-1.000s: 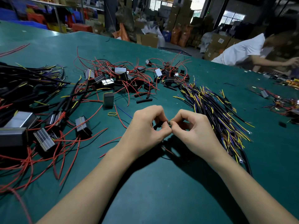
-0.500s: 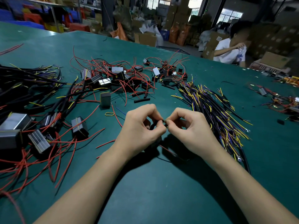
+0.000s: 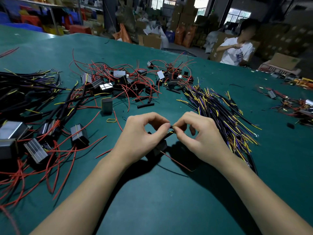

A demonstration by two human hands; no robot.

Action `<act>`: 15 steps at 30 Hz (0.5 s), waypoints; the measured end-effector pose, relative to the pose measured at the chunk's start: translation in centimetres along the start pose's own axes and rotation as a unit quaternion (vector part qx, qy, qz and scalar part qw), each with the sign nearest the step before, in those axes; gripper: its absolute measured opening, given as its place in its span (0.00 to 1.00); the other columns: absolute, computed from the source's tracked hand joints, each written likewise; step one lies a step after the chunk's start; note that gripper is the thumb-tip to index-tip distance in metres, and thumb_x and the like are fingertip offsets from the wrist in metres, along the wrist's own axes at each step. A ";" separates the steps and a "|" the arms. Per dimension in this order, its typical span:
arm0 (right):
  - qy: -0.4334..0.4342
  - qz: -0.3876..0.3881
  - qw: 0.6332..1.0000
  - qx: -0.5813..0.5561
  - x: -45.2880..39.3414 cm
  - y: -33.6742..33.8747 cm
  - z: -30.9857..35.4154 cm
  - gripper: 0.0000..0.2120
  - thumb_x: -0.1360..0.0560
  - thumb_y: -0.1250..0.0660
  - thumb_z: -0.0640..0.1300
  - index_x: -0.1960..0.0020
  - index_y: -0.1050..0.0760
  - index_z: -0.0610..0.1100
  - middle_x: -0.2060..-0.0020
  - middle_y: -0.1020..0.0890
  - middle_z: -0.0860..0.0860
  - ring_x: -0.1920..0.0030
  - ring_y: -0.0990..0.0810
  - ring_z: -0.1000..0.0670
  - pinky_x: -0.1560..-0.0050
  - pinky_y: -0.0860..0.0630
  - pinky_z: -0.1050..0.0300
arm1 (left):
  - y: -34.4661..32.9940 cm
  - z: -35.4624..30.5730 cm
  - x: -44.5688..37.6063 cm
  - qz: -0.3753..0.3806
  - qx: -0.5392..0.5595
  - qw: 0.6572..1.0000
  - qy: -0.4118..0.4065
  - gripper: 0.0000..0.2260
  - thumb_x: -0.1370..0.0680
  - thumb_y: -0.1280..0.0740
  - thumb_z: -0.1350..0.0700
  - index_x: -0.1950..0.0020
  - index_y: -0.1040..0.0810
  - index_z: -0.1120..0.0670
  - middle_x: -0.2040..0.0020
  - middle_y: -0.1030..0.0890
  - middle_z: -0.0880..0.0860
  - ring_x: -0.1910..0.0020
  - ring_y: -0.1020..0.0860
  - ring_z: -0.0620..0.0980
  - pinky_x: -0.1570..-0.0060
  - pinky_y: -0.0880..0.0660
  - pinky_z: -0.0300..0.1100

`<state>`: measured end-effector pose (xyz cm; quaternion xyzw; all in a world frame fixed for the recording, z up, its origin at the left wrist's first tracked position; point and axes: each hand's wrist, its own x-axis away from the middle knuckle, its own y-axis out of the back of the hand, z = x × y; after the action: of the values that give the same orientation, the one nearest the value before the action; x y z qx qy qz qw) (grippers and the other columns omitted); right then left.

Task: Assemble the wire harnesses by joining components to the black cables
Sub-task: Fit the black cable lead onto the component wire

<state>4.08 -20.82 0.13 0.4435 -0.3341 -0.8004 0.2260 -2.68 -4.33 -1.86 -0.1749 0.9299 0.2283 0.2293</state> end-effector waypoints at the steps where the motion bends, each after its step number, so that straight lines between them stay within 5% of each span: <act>1: 0.000 0.001 1.000 0.006 0.0 0.0 -0.1 0.03 0.27 0.32 0.36 0.60 0.23 0.40 0.67 0.24 0.53 0.63 0.30 0.61 0.60 0.36 0.71 | 0.1 0.0 -0.1 0.009 0.001 1.000 0.015 0.02 0.26 0.29 0.58 0.58 0.17 0.53 0.65 0.18 0.44 0.65 0.22 0.36 0.63 0.31 0.26; 5: -0.041 0.006 0.999 -0.028 0.0 0.0 -0.1 0.03 0.25 0.32 0.38 0.57 0.20 0.43 0.66 0.19 0.55 0.63 0.23 0.60 0.60 0.32 0.70 | 0.4 -0.1 -0.3 0.035 -0.004 0.999 0.030 0.03 0.25 0.29 0.56 0.58 0.16 0.53 0.64 0.17 0.46 0.68 0.24 0.34 0.66 0.34 0.25; 10: -0.197 0.048 0.957 -0.209 0.4 0.6 -0.4 0.03 0.25 0.31 0.40 0.52 0.20 0.45 0.62 0.15 0.49 0.59 0.16 0.52 0.51 0.22 0.53 | 0.4 -0.3 -0.3 0.044 0.003 0.998 0.041 0.02 0.25 0.29 0.56 0.57 0.17 0.52 0.63 0.18 0.45 0.71 0.27 0.34 0.67 0.34 0.25; 15: -0.196 0.051 0.956 -0.210 0.5 0.7 -0.2 0.05 0.25 0.32 0.36 0.58 0.21 0.43 0.67 0.19 0.52 0.67 0.22 0.53 0.60 0.25 0.57 | 0.4 -0.3 -0.3 0.060 0.005 0.998 0.036 0.03 0.25 0.29 0.57 0.58 0.19 0.49 0.62 0.18 0.44 0.71 0.26 0.42 0.68 0.29 0.35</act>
<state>4.04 -21.63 0.29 0.2027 -0.2181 -0.9114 0.2843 -2.71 -4.10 -1.34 -0.1255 0.9476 0.2305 0.1820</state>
